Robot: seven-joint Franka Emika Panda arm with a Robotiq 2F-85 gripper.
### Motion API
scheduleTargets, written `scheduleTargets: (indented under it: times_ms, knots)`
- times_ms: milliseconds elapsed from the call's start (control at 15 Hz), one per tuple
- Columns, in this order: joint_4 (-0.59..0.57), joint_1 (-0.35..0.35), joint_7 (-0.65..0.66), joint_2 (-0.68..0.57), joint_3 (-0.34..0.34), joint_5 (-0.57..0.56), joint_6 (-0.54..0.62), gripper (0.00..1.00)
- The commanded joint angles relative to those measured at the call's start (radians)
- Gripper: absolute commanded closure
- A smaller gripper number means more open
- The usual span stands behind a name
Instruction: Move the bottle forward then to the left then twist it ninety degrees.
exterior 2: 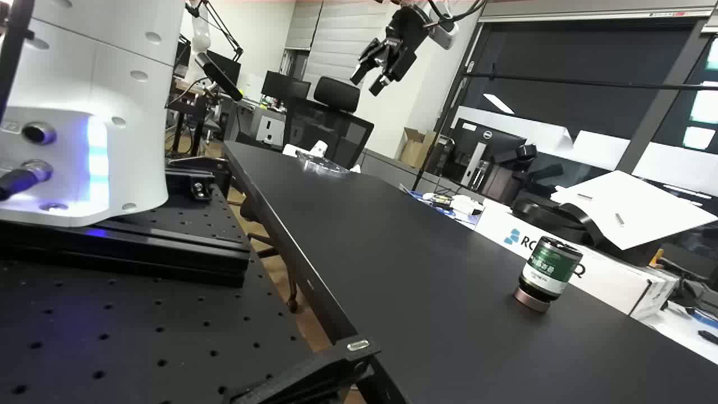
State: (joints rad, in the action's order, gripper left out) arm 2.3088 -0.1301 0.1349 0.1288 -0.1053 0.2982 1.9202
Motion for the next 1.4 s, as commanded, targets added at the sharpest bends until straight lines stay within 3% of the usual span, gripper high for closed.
scheduleTargets:
  times_ms: [0,533,1333]
  knots:
    - [-0.001,0.005,0.000,-0.001,-0.005,0.000,-0.001,0.00]
    - [-0.025,0.020,0.015,-0.005,0.006,-0.020,0.020,0.00]
    - [-0.215,0.234,0.112,-0.050,0.180,-0.154,0.217,0.00]
